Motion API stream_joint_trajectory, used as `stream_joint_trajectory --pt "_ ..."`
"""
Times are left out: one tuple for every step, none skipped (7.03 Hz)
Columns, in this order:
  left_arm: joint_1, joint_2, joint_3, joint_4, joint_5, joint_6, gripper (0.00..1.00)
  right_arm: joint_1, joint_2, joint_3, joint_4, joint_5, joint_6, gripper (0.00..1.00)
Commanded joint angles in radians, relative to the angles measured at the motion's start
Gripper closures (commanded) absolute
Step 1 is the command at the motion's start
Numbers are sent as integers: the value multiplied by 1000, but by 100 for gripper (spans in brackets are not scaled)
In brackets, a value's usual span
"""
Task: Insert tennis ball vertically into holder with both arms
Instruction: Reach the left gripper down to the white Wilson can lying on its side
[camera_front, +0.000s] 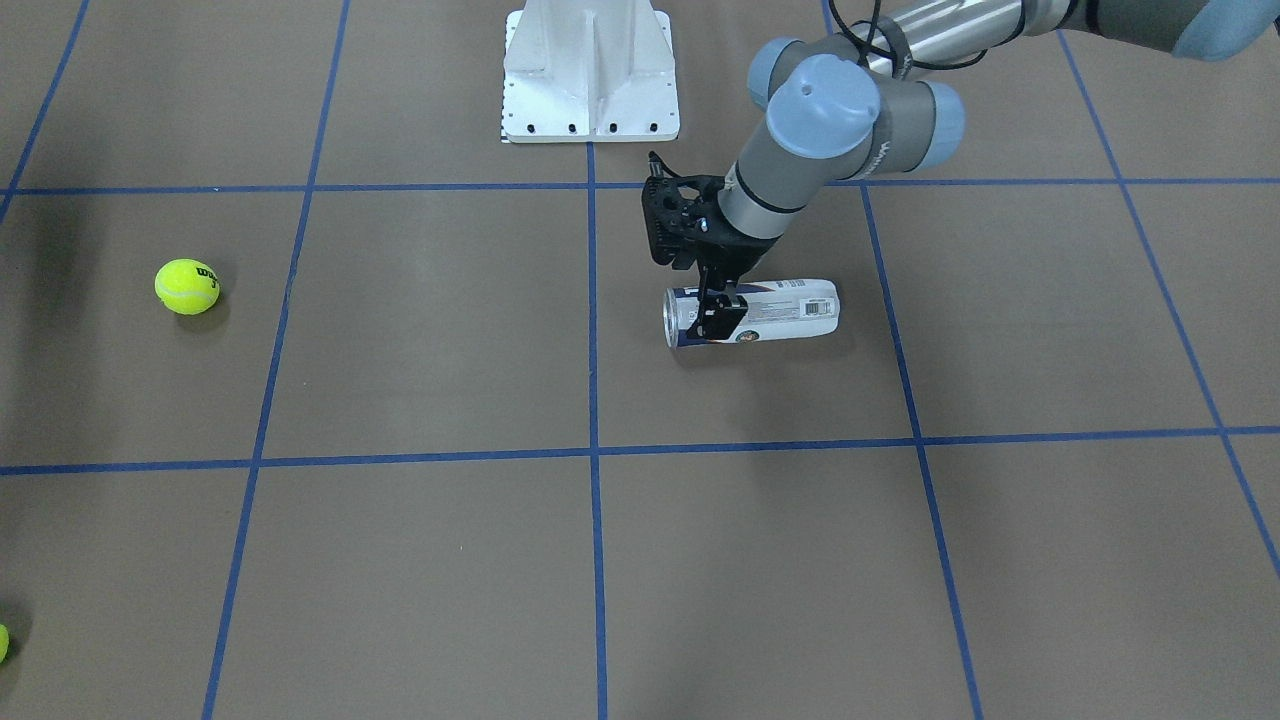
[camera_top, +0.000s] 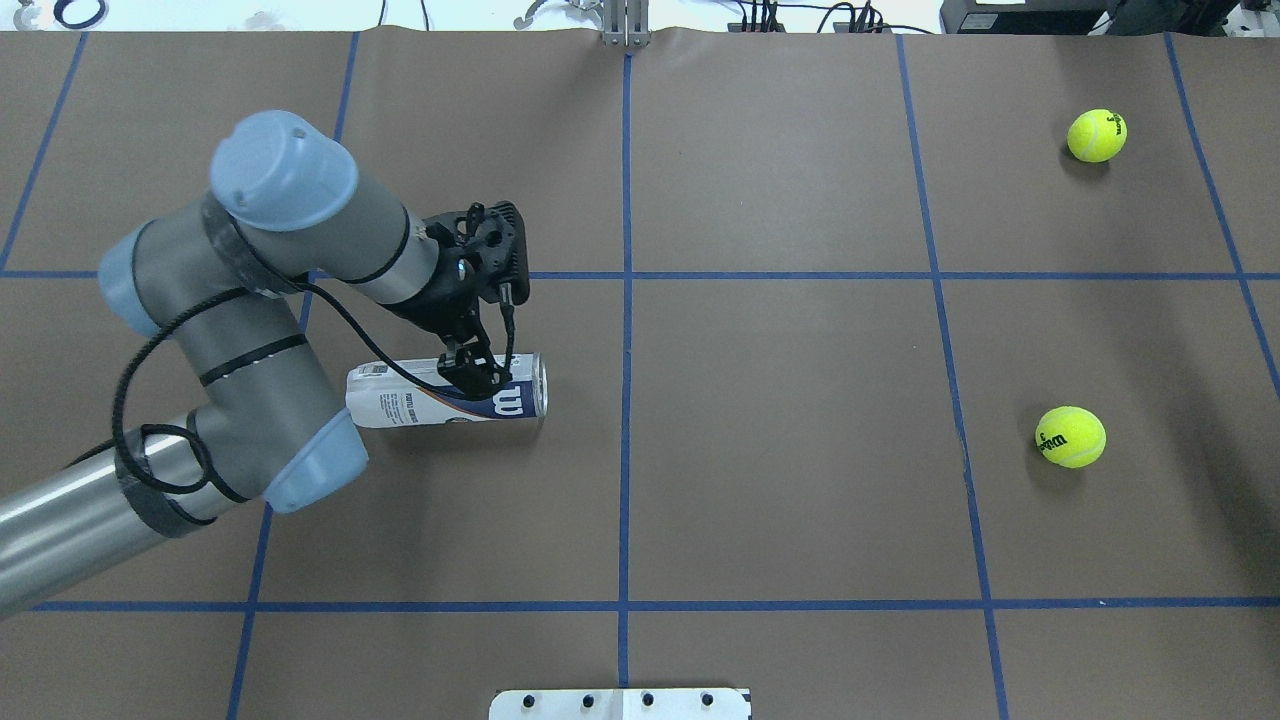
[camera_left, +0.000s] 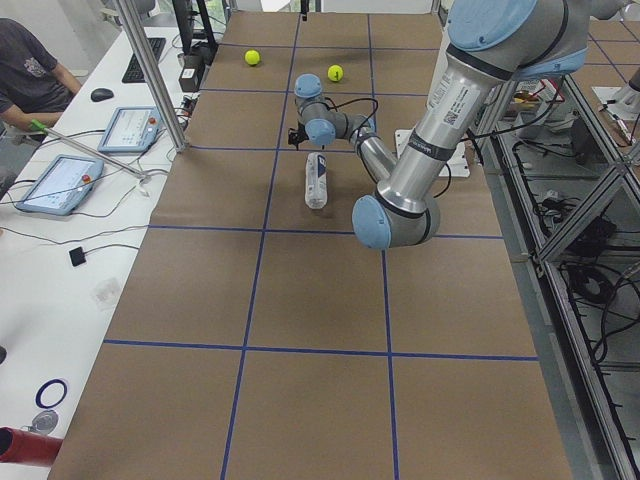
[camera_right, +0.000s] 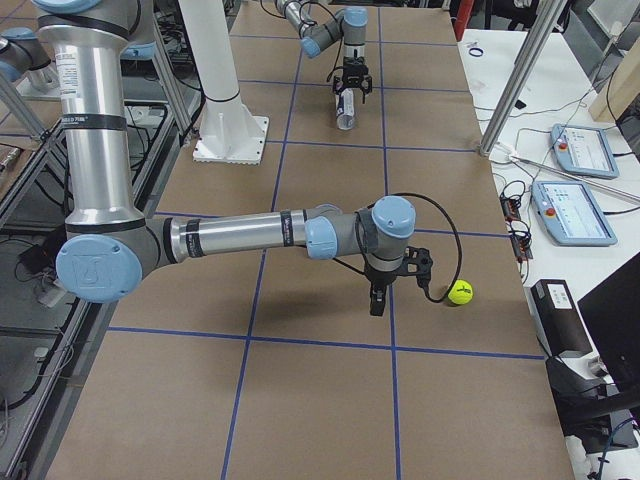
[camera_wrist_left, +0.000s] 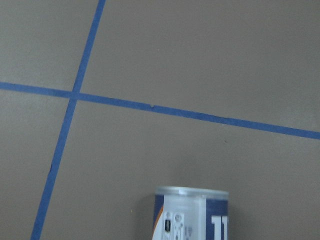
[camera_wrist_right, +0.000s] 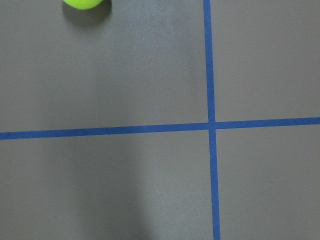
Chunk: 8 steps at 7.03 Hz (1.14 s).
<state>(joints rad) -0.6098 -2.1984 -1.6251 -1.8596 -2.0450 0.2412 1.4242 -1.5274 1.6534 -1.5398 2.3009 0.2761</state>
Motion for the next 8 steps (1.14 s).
stream_joint_trajectory --pt "35 -26 39 87 28 53 0 -1 0 -3 1 2 0 0" --pt "36 -33 39 97 28 61 0 -1 -2 0 1 5 0 0" --pt "38 -34 42 99 32 63 0 -1 0 2 1 8 0 0" --pt "59 -34 42 103 83 63 0 -1 0 2 3 9 0 0" --pt "86 -37 45 103 133 63 0 -1 -2 2 1 9 0 0" --pt "90 -40 50 102 146 63 0 -1 -2 2 1 11 0 0" --pt "90 -50 65 102 147 63 0 1 -2 2 1 11 0 0" --pt "90 -50 77 102 149 63 0 -1 -2 2 3 11 0 0"
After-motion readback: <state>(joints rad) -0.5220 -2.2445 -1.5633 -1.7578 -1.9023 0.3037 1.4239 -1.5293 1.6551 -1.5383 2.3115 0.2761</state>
